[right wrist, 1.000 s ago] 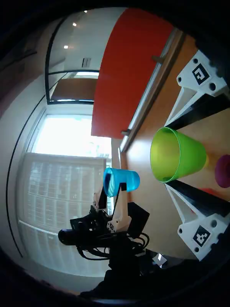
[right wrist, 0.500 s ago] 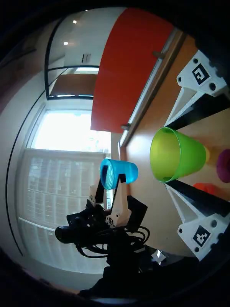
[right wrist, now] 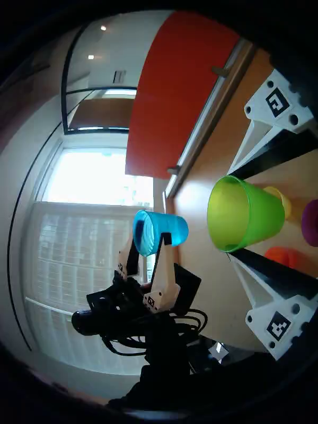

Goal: Pour water

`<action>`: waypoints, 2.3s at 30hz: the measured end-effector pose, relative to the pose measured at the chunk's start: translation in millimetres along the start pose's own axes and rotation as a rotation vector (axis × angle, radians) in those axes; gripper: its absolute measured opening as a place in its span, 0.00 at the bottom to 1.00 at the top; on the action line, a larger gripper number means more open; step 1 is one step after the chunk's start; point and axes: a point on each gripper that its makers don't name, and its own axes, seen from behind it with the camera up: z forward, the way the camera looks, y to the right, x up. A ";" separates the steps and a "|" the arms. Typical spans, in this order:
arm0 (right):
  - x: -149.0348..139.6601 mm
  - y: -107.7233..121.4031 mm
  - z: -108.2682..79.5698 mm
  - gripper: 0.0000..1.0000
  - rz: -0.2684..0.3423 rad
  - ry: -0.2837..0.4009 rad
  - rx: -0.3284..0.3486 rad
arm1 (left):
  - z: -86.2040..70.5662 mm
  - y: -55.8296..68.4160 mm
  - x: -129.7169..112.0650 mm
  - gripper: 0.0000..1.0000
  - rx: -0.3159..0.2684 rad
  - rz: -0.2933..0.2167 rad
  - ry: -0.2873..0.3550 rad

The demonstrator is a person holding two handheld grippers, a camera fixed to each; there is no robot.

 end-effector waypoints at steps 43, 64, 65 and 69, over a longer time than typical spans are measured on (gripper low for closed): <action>4.0 -25.8 17.1 0.92 0.023 0.024 0.060 | -3.7 -0.6 26.6 0.87 0.010 0.152 0.022; 14.5 -35.3 21.5 0.92 0.012 0.032 0.082 | -6.8 0.6 30.9 0.87 0.006 0.205 0.018; 15.3 -35.7 21.9 0.92 0.012 0.033 0.083 | -6.9 0.5 31.3 0.87 0.007 0.208 0.018; 17.5 -38.1 23.1 0.92 0.011 0.037 0.088 | -7.2 0.3 33.0 0.87 0.008 0.221 0.016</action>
